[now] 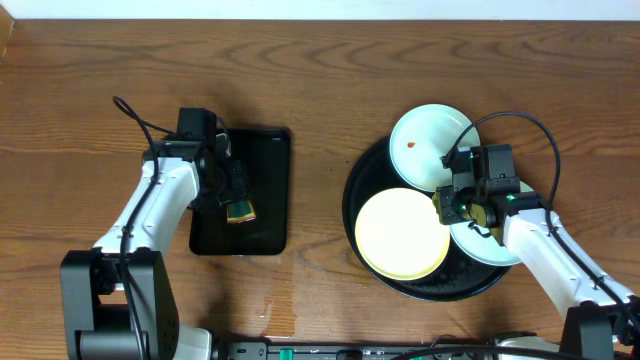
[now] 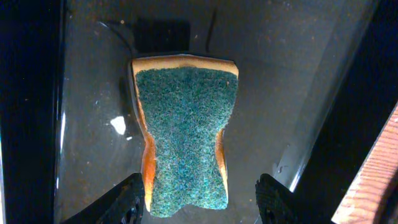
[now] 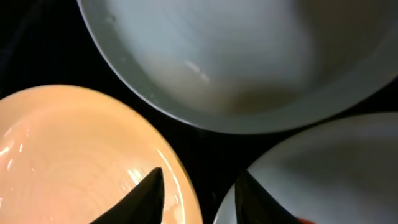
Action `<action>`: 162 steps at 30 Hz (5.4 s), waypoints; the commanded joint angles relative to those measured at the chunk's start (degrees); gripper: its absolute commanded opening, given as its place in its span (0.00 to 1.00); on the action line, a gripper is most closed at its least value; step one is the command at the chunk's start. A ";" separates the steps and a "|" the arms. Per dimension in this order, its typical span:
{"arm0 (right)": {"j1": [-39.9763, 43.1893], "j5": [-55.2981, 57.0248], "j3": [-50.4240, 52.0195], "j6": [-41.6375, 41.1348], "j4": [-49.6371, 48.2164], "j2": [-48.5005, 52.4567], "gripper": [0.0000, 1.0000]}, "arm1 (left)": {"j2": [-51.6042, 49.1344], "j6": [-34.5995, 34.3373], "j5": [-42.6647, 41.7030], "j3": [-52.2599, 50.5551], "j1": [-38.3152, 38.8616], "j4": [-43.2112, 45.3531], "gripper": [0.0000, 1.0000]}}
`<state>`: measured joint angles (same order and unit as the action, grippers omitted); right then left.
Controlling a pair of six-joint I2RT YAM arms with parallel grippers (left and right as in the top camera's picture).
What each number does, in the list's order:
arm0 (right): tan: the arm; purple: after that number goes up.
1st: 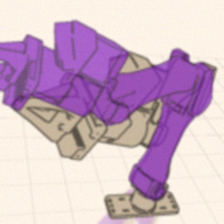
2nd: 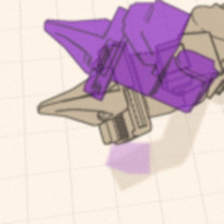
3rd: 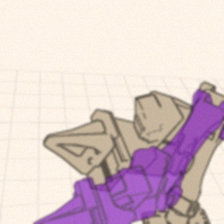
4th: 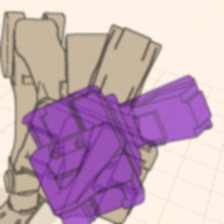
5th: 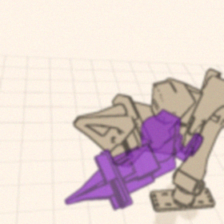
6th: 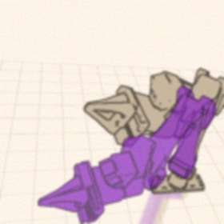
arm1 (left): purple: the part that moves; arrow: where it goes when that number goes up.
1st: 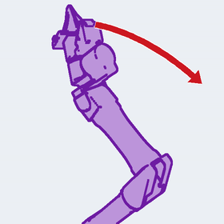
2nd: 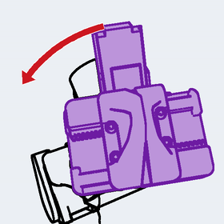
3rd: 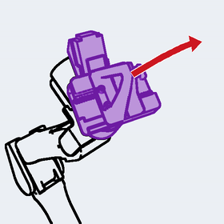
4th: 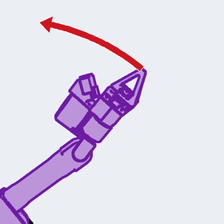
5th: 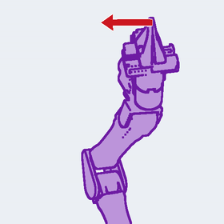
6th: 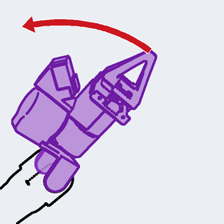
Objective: Clean dirty plates on tray and stack at the side
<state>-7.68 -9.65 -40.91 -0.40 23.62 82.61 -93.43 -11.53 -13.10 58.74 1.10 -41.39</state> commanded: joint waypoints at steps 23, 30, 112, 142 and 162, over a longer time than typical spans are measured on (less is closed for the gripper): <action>-1.20 -6.86 1.38 0.02 -0.09 9.99 0.01 | 0.42 0.76 0.74 -0.39 -0.39 -0.15 0.59; -1.22 -13.84 0.00 -0.26 -0.26 5.79 0.01 | 0.42 0.76 0.74 -0.39 -0.39 -0.15 0.59; 45.33 17.51 -0.72 -41.83 -14.08 2.95 0.01 | 0.42 0.76 0.74 -0.39 -0.39 -0.17 0.60; 45.09 -5.64 -0.72 -13.49 12.55 -8.44 0.64 | 0.42 0.76 0.74 -0.39 -0.39 -0.59 0.60; 40.06 -3.30 -0.55 -11.06 17.27 2.14 0.50 | 0.42 0.79 0.74 -0.39 -0.39 -0.57 0.60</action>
<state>34.50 -13.23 -41.17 -12.14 41.65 83.13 -93.43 -11.55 -13.10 58.74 1.10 -41.78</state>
